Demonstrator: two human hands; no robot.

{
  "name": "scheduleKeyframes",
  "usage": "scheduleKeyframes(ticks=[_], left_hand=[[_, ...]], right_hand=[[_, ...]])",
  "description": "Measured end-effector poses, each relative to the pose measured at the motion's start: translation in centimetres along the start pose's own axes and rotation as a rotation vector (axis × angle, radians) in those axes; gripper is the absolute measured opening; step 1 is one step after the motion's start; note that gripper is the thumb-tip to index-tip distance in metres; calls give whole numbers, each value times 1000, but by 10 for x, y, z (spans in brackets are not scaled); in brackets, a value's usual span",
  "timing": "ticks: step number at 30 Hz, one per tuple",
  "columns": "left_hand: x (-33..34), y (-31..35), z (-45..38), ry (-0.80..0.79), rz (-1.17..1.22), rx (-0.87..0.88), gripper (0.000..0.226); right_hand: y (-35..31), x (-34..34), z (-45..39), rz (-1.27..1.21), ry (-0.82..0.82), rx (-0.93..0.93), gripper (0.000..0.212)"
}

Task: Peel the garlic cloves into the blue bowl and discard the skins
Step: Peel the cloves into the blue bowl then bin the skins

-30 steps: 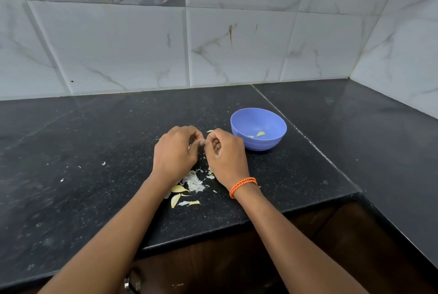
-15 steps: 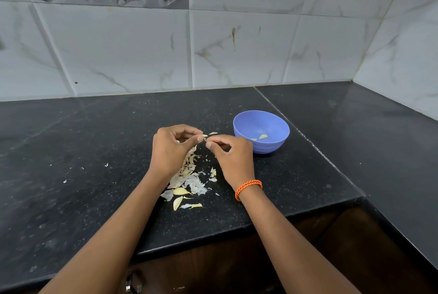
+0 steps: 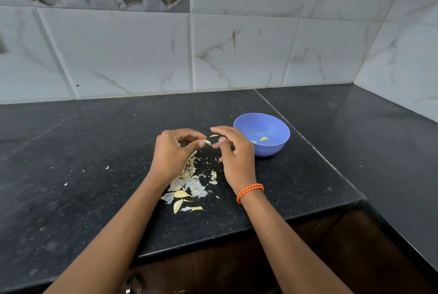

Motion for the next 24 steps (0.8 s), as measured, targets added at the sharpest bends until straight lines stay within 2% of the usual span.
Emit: scheduleKeyframes(ticks=[2,7,14,18,21,24], left_hand=[[0,1,1,-12,-9,14,7],[0,5,1,2,13,24,9],[0,8,3,13,40,35,8],[6,7,5,-67,71,23,21],[8,7,6,-73,-1,59,30],[7,8,6,-44,-49,100,25]], right_hand=[[2,2,0,14,-18,36,25],[-2,3,-1,43,-48,15,16],[1,1,-2,-4,-35,50,15],[4,-2,-1,-30,2,104,14],[3,-3,-2,-74,-1,135,12],[3,-4,-1,-108,-14,157,11]])
Point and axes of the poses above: each hand's wrist, its own z-axis away from the middle knuckle, its own x-axis out of the palm, y = z × x, the point moved 5 cm from there along -z, towards the middle knuckle, and after that the axes turned 6 degrees about y, right-handed, at the moved point
